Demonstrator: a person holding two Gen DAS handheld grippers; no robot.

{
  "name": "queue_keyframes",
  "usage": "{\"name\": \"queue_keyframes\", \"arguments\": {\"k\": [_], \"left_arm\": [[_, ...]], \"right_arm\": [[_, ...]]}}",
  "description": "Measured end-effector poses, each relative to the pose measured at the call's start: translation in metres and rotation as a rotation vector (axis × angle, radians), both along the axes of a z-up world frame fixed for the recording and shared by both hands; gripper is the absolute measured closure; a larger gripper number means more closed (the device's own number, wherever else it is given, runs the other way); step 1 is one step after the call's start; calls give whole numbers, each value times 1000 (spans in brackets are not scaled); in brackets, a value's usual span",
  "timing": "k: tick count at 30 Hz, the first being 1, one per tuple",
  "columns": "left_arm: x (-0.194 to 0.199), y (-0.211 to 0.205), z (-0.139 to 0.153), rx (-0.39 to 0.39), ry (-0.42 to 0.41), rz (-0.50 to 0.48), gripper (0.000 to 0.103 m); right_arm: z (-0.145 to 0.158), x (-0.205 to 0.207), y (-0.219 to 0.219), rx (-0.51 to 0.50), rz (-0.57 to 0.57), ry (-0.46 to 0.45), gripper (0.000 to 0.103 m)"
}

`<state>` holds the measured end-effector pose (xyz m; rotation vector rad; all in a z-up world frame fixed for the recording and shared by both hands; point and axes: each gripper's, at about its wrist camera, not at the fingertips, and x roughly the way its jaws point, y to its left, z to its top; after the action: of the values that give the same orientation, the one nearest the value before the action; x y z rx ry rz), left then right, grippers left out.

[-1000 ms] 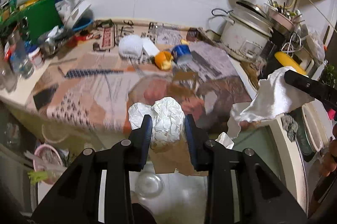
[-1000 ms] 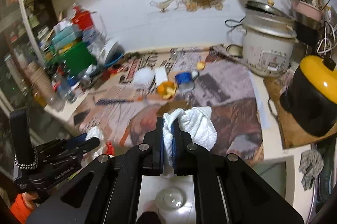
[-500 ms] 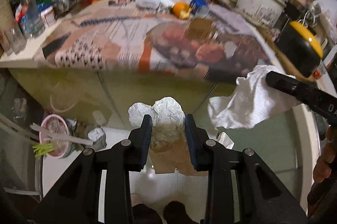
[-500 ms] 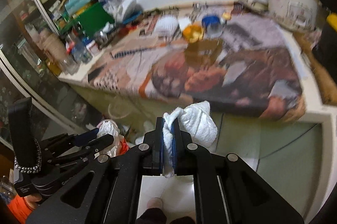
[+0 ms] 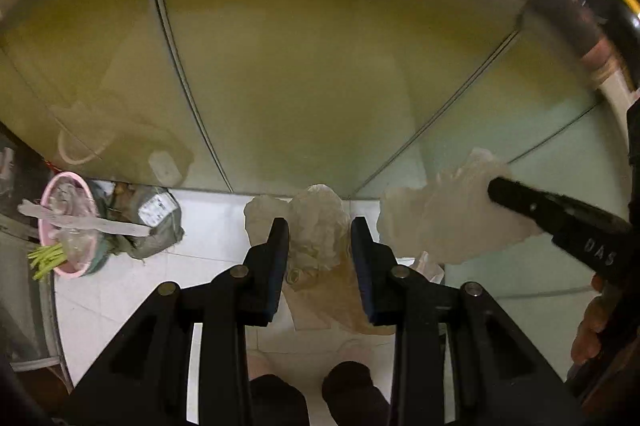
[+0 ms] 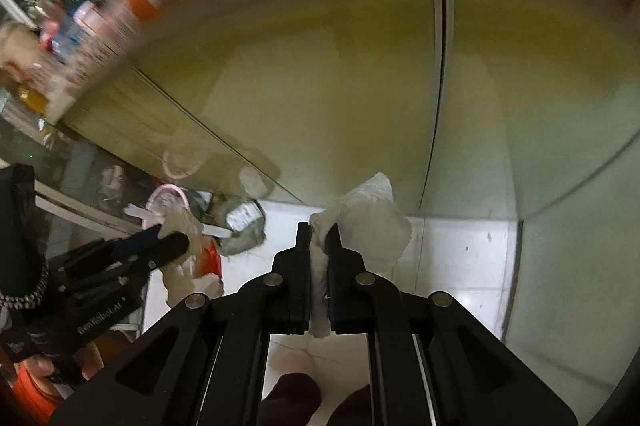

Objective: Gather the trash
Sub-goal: 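Carry both held tissues down toward the white bucket on the floor, then open the right tool while the left tool opens, dropping tissues into the bucket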

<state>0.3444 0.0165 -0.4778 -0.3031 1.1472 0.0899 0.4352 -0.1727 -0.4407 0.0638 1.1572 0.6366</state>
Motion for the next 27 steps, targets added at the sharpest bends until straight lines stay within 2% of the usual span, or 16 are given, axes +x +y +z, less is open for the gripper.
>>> {"name": "queue_keyframes", "arguments": {"k": [5, 13, 19, 23, 25, 27], "left_arm": [[9, 6, -90, 3, 15, -30, 72], [19, 15, -232, -62, 60, -49, 72], [32, 7, -312, -68, 89, -126, 71], [42, 3, -350, -54, 112, -189, 69], [46, -2, -362, -43, 122, -213, 67], [49, -6, -374, -44, 136, -233, 61]], "right_arm": [[-104, 3, 9, -28, 2, 72, 97], [-222, 12, 30, -34, 48, 130, 97], [-271, 15, 44, -29, 85, 119, 97], [-293, 20, 42, -30, 95, 109, 97], [-303, 23, 40, -37, 102, 118, 94], [-310, 24, 41, -51, 106, 125, 91]]}}
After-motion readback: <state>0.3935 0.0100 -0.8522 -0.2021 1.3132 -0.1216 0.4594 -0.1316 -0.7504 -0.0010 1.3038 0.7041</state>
